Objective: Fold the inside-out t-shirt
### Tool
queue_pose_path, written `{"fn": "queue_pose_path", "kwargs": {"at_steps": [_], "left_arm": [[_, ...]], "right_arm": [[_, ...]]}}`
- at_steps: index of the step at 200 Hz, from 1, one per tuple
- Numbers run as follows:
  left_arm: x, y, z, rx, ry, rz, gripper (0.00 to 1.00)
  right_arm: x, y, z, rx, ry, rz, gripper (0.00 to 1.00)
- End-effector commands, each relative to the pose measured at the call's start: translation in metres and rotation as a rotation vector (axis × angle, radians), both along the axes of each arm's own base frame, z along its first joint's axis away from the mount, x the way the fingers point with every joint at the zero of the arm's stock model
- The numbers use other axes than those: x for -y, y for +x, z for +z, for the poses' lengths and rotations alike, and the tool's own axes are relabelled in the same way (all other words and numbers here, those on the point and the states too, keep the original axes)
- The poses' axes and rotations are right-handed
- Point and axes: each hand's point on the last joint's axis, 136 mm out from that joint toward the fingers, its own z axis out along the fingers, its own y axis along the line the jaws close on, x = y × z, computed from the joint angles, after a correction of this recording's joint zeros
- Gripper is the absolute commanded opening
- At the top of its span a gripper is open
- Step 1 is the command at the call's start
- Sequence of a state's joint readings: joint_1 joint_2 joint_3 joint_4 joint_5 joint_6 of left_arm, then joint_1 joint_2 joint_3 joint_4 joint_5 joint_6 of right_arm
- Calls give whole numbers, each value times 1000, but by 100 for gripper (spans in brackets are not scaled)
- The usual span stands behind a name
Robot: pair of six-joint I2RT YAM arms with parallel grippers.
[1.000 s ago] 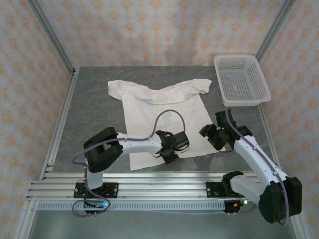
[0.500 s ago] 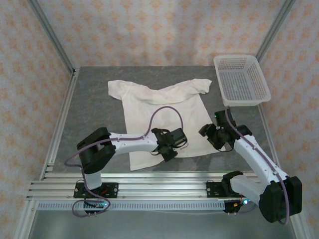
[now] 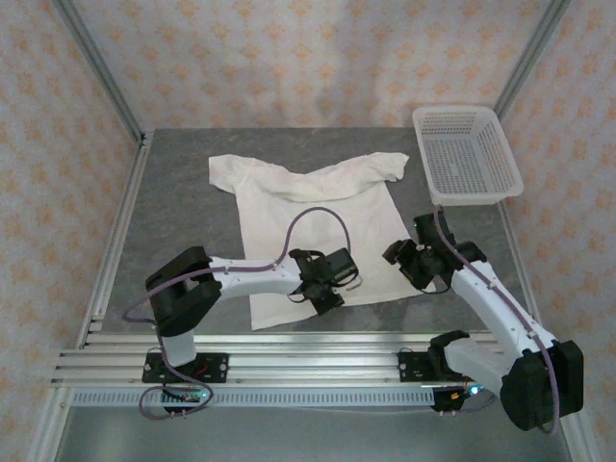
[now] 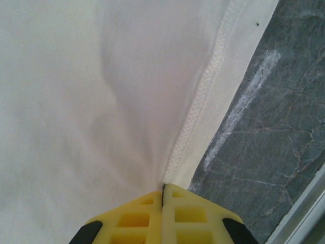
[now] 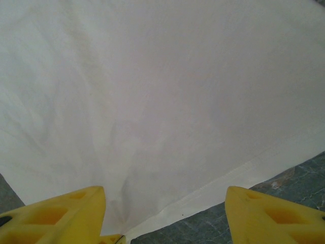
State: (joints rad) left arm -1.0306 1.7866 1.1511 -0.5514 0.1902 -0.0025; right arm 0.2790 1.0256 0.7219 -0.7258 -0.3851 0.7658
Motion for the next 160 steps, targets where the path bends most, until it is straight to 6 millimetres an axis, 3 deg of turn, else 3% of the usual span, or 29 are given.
{"fn": "queue_pose_path", "kwargs": {"at_steps": [1,57,85,103,134,160], "left_arm": [[2,11,31,-3,-134,69,0],[-9,18,48,-7,-201,118,0],[-14,20,49,-13,-229,157,0],[-15,21,51,-17,-257,177,0],[-19,23,53,-12,-258,182,0],[-19,23,54,-20,-264,177,0]], "right_arm": [[-8,1,7,37,1,59,64],[-41,3,10,302,-75,269,74],[-71,1,6,393,-18,312,75],[-85,-3,-10,381,-26,334,73],[-84,-11,-40,258,-164,397,67],[-106,-13,-59,201,-124,439,63]]}}
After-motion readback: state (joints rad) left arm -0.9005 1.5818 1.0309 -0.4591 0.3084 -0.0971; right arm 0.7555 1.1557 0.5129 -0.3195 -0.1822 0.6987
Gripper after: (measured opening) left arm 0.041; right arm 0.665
